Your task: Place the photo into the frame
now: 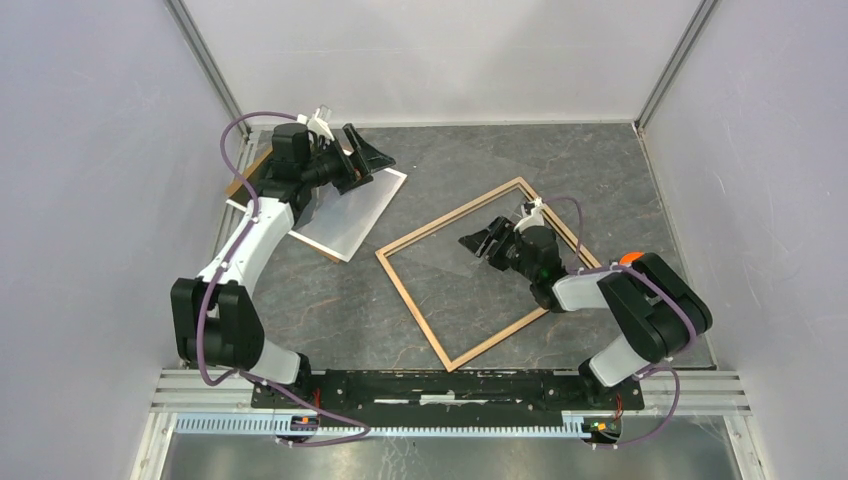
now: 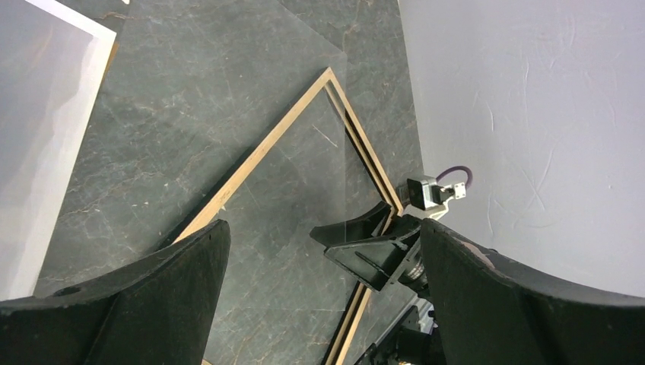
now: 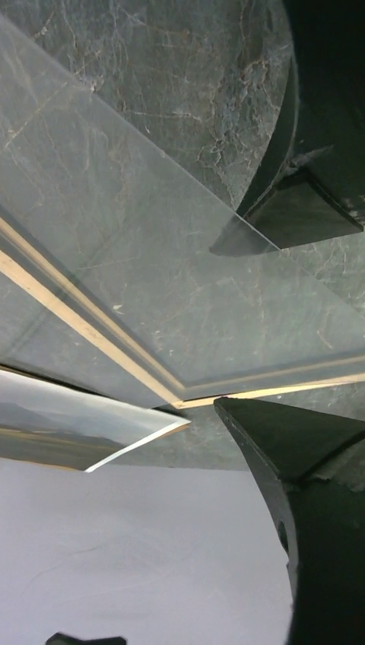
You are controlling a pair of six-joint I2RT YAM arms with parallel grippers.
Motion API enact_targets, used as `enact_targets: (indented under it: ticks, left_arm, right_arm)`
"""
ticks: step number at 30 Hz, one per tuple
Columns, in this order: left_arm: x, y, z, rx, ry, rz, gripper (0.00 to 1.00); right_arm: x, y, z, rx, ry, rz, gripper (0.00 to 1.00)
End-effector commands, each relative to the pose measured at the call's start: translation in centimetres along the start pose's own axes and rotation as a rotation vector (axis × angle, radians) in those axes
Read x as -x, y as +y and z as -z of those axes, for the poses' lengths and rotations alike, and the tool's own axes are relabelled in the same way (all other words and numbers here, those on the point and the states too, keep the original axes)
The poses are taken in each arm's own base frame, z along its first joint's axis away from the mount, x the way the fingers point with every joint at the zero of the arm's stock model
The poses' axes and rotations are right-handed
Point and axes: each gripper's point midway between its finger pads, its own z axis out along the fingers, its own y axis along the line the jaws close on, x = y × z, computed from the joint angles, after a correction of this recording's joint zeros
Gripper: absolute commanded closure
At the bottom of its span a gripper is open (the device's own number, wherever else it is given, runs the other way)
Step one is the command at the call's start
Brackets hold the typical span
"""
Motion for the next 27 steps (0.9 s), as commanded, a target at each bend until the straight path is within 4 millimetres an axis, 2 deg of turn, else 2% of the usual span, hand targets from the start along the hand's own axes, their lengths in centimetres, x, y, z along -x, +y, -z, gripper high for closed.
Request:
enact_targets:
  ticks: [1,11,19,23,27]
  left_arm:
    - [0.4,-1.6,0.0,-0.06,-0.009,0.006,0.0]
    - [0.3,-1.5,-0.1,-0.06,-0.006,0.007,0.0]
    - [0.3,-1.8,0.1,-0.066,-0.008,0.002,0.0]
    - [0.3,-1.9,0.1,-0.069,-0.007,0.002,0.0]
    - [0.3,-2.2,0.3,-0.074,-0.007,0.0,0.0]
  right_arm:
    - [0.4,0.4,-0.4,0.086,0.023,0.077,0.24]
    - [2.6,-2.9,-0.8,0.071,0.041,0.04,0.06]
    - [5.2,-6.2,-2.2,0.008,0.028,0.013,0.06]
    - [7.9,-7.3,-3.5,-0.011,-0.008,-0.001,0.09]
    - [9.8,-8.4,-5.2,-0.021,-0.002,-0.029,0.13]
